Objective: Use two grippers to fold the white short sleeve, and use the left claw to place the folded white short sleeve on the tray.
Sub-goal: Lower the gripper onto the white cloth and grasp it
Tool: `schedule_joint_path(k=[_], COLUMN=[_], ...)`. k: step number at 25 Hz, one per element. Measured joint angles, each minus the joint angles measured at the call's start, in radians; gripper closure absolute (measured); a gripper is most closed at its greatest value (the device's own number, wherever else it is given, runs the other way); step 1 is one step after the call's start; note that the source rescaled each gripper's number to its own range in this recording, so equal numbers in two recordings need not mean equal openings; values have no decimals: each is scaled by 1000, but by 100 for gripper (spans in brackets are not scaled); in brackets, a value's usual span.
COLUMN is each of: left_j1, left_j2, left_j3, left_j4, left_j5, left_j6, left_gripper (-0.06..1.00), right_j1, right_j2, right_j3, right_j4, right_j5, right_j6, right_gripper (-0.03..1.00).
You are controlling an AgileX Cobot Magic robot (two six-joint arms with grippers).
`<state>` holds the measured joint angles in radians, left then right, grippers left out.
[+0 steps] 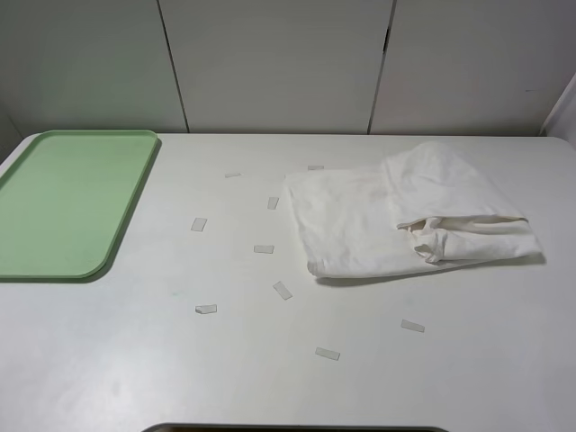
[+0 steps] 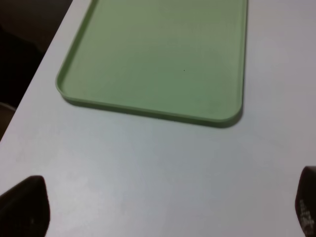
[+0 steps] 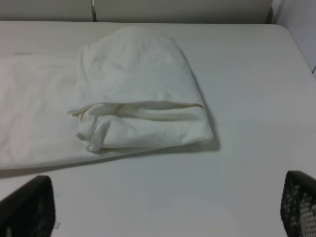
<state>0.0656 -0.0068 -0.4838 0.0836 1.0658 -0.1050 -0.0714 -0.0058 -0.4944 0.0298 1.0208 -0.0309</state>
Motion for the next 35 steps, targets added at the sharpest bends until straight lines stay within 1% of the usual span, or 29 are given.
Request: schedule_joint_path(k=[30, 32, 35], left_j1=[0, 0, 0], left_j2=[2, 32, 132], left_j3=[-5, -22, -66], left_j4=[0, 0, 0], left_j5=[-2, 18, 50], left_j6=[0, 0, 0], left_gripper=[-5, -5, -5], right_j1=[0, 0, 0], right_j2=[0, 0, 0], right_j3=[0, 0, 0], right_j4=[0, 0, 0], right_j5=[-1, -1, -1], right_j6=[1, 1, 1], right_gripper=[-3, -3, -3])
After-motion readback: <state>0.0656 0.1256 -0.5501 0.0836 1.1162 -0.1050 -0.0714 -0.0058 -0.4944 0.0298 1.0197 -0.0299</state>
